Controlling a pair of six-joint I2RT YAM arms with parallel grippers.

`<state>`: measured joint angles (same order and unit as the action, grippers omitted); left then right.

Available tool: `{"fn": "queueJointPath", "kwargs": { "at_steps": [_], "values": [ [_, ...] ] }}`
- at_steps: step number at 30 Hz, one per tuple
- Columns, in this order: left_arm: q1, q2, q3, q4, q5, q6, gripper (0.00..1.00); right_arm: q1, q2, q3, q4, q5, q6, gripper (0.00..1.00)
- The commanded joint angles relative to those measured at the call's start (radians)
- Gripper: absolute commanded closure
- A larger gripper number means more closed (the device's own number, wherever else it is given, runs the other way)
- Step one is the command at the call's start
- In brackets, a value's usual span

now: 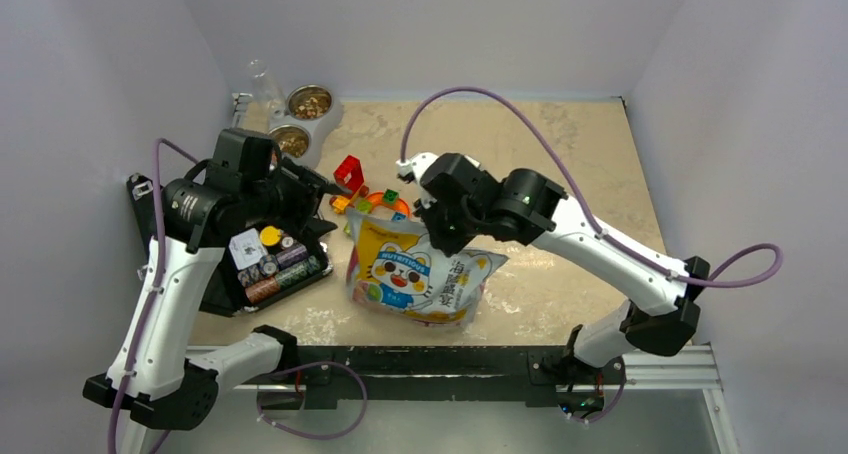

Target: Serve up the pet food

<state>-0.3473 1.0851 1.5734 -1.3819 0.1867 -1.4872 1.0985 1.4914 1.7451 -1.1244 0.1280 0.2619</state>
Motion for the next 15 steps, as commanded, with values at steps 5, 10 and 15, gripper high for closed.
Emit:
{"fn": "queueJointPath", "kwargs": {
  "at_steps": [5,10,15],
  "values": [
    [-0.055,0.088,0.154,0.221,0.129,0.22,0.31,-0.18,-0.25,0.161,-0.203,0.167,0.305,1.0],
    [-0.07,0.095,0.182,0.316,0.229,0.266,0.36,-0.241,-0.279,0.229,-0.288,0.199,0.419,1.0],
    [-0.079,0.105,0.196,0.3,0.349,0.362,0.38,-0.244,-0.255,0.21,-0.2,0.102,0.535,1.0]
  ]
}}
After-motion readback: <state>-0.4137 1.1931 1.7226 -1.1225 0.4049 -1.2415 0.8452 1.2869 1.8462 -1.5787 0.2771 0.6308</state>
